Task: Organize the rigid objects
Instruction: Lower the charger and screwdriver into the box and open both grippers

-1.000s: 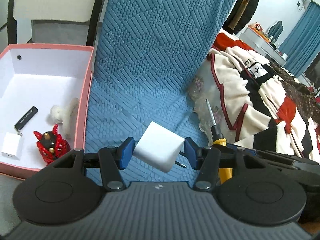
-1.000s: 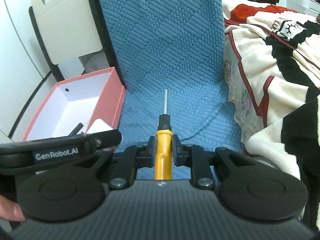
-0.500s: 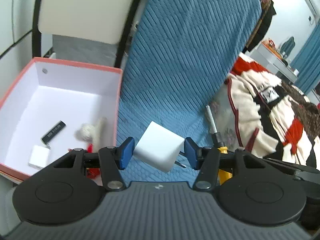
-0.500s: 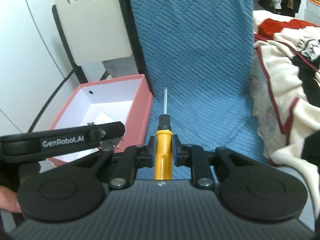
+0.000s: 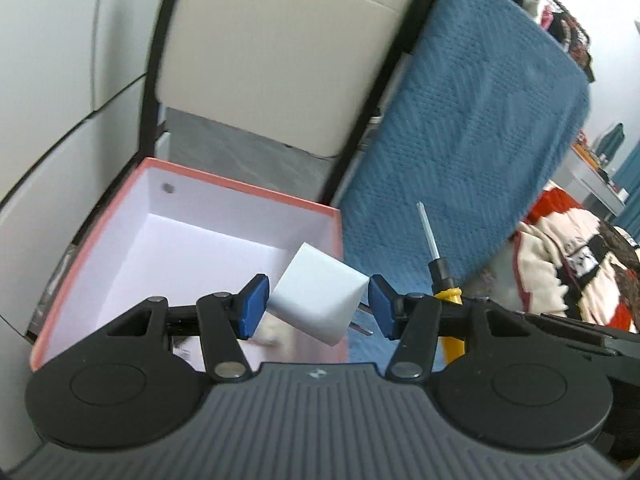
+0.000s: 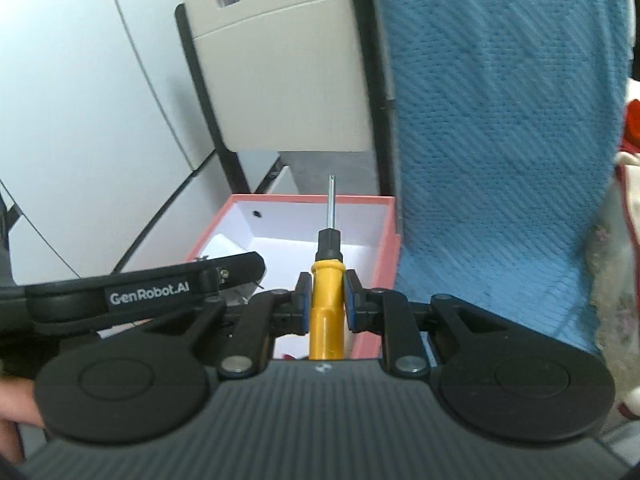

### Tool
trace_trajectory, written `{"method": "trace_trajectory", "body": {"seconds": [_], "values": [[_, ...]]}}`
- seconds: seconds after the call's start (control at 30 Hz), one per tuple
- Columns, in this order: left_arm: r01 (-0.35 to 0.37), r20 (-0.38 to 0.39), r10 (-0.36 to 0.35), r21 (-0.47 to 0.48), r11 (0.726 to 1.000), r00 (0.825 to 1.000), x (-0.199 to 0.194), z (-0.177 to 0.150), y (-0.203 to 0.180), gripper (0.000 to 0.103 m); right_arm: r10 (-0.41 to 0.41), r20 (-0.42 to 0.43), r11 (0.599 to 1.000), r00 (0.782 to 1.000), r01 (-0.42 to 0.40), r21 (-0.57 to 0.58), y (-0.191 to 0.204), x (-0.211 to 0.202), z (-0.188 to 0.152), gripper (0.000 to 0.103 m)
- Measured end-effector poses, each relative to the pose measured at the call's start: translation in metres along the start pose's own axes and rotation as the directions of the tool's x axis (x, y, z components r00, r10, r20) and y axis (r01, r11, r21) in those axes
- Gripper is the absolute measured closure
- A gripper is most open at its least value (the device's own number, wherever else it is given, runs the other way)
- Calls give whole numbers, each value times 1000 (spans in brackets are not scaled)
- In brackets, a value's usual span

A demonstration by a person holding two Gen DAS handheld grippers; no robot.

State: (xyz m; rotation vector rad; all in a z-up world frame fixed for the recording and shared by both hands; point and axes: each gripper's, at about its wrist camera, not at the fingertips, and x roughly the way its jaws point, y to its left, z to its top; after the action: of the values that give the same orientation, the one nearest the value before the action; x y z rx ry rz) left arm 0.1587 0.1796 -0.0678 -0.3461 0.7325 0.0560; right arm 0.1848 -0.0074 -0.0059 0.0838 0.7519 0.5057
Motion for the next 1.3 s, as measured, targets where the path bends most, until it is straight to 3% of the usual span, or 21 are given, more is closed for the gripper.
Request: {"method": "trace_trajectory", "body": {"seconds": [0.3, 0.6, 1.0, 1.23, 1.3], "values": [[-76, -95, 70, -62, 995, 993, 42, 4, 74, 42, 9, -119, 1000, 993, -8, 7, 22, 83, 6, 83], [-94, -205, 74, -91, 991, 976, 107, -6, 124, 42, -29, -215, 1000, 976, 27, -8, 33, 158, 4, 83], [-83, -278, 54, -95, 992, 959, 168, -18, 142, 42, -78, -313, 996, 947, 85, 9, 13, 226, -11, 83], [-87, -281, 63, -74, 993, 958, 177, -15, 138, 42, -60, -313, 997, 948, 69, 19, 7, 227, -14, 82], [-88, -279, 63, -77, 993, 958, 175, -15, 136, 41, -51, -314, 998, 948, 60, 19, 7, 225, -12, 76]]}}
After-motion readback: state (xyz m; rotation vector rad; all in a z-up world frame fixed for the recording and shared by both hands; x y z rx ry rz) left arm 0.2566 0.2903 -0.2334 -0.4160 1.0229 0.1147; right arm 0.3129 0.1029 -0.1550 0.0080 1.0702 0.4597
